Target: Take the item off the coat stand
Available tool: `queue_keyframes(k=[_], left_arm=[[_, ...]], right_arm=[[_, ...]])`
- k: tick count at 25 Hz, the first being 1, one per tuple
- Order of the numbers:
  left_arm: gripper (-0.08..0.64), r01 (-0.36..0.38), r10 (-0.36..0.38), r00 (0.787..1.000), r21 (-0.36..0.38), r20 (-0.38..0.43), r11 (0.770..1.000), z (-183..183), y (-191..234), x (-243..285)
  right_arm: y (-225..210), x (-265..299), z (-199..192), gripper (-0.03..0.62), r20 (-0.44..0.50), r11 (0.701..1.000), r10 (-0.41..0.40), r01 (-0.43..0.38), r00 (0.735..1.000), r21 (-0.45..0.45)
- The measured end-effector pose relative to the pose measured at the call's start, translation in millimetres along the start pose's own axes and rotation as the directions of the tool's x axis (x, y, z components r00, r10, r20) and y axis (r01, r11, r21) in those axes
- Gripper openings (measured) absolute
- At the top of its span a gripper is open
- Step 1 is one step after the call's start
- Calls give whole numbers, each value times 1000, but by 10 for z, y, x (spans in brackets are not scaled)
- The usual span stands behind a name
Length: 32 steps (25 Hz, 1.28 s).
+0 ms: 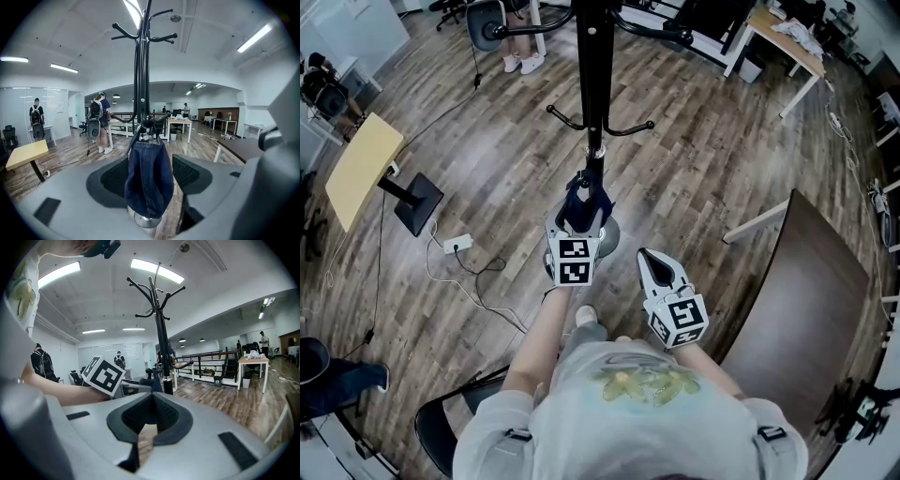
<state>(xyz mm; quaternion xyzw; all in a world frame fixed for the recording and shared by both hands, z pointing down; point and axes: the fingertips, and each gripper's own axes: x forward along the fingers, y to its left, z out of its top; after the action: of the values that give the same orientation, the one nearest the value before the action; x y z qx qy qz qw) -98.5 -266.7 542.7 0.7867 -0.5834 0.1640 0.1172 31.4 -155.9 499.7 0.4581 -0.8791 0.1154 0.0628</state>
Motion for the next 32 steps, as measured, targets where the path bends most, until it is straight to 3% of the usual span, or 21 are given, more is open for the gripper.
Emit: queue_keyframes(k=[3,5,7,14,32], left_arm=[[289,-7,7,1000,5,-10,1000,-31,6,22],[161,-20,21,1000,17,-21,1000,-40,26,19],[119,-37,38,999,32,-29,999,-60,53,21],[55,-64,65,997,28,-32,998,-68,111,23],[32,-67,67,997,12,-25,998,-45,107,-33]], right_arm=[[4,-6,-1,6,-1,1000,1,-1,1000,-3],[14,-15,7,6,-2,1000,1,-1,1000,-5],[16,-24,7,6,-2,1000,0,0,1000,-7],[0,-41,-13,6,-6,1000,-7,7,1000,-2],[9,-72,-26,6,-2,1000,-8,8,1000,4]])
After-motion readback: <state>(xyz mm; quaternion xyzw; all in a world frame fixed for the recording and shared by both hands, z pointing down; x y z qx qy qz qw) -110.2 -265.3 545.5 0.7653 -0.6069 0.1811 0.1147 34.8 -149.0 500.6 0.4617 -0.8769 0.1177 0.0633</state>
